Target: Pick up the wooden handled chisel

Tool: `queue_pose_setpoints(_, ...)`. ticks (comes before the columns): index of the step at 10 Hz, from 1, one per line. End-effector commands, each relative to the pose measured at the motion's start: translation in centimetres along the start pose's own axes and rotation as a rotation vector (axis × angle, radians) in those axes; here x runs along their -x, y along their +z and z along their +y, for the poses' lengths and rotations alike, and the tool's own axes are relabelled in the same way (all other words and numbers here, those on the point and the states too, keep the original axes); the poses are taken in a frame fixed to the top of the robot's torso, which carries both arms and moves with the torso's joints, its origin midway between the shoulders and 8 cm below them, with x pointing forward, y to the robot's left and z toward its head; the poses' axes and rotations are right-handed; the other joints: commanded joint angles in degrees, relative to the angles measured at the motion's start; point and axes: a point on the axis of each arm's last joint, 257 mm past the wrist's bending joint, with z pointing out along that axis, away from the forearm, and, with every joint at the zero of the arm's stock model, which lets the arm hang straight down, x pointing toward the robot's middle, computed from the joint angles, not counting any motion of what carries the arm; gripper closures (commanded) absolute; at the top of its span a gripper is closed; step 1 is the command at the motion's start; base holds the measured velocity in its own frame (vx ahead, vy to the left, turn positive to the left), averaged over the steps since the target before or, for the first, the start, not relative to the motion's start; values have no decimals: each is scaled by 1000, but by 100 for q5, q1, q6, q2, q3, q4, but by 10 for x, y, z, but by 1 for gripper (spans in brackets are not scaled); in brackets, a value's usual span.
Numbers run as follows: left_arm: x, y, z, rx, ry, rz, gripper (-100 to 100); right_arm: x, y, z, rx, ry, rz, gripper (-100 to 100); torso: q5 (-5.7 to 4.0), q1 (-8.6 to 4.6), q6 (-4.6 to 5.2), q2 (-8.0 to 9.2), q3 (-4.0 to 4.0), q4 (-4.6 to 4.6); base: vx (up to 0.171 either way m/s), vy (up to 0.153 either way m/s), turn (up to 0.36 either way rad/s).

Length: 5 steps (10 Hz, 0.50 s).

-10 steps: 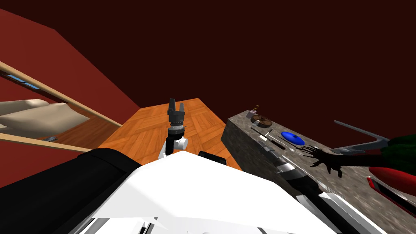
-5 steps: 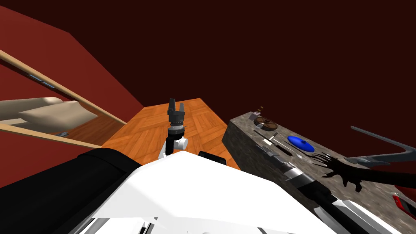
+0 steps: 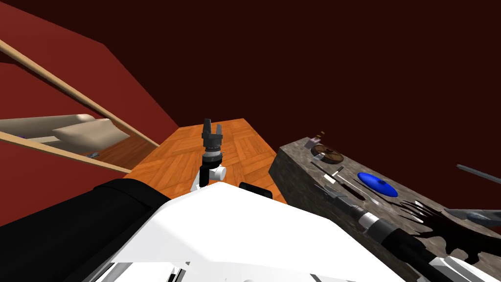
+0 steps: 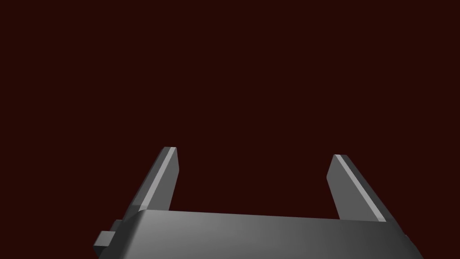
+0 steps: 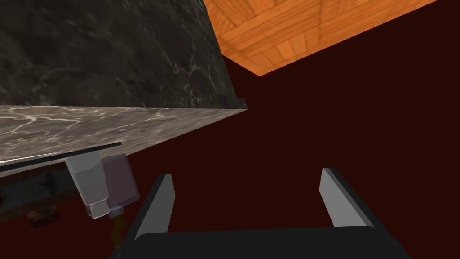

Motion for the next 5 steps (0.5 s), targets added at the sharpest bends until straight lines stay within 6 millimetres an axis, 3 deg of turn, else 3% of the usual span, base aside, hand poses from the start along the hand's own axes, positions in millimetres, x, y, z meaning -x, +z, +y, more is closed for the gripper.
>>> queue_pose_setpoints(1,0,0,0,0,0,0,0,-4,-3,-10,-12,-31,47,-100,0,0,0,0,0,0,68,-19,67)
queue_pose_setpoints(2,0,0,0,0,0,0,0,-20,-16,-26,-45,-43,106,-100,0,1,1,-2,-1,0,80,-10,104)
queue_pose_setpoints(3,0,0,0,0,0,0,0,-17,-17,-28,-41,-69,125,-100,0,3,0,-6,-4,-1,61,-17,73)
queue_pose_setpoints(4,0,0,0,0,0,0,0,-31,-30,-44,-72,-80,181,-100,0,2,1,-2,-2,-1,68,-17,152)
queue_pose_setpoints(5,0,0,0,0,0,0,0,-27,-31,-46,-68,-104,198,-100,0,1,-1,-4,-2,-1,57,-18,65)
